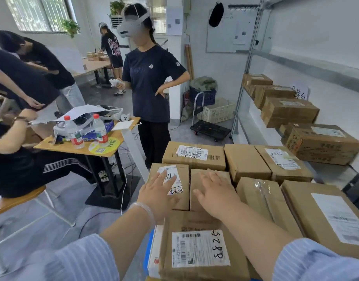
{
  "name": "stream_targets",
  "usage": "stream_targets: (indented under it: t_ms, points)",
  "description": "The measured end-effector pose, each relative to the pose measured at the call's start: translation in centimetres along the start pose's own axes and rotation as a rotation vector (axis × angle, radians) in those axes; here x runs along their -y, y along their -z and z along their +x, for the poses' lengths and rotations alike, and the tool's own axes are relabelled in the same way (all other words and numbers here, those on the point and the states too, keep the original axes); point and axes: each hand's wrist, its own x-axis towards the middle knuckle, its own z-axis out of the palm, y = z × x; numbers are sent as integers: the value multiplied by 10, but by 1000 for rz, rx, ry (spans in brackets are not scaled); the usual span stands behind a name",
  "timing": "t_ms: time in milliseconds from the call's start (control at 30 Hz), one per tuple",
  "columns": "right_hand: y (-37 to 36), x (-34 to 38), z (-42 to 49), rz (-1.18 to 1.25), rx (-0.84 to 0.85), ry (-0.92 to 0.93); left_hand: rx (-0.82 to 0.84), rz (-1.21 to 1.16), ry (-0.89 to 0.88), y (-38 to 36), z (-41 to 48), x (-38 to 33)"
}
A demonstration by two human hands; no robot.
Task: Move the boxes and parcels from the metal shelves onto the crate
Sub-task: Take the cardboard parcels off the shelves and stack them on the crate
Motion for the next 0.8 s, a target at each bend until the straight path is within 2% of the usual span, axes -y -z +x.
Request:
stream_targets:
  t_ms: [233, 367, 567, 800]
  points:
    - [-7, -13, 74, -30, -9, -131, -14, 40, -136, 1, 98, 26]
    - [-16, -20, 94, -37, 12, -141, 41, 91, -187, -10, 133, 26]
    - [-25, -29, 106, -34, 41, -161, 99, 91, -198, -23, 151, 18]
    - [-24, -33, 108, -37, 46, -171, 87, 82, -177, -24, 145, 8]
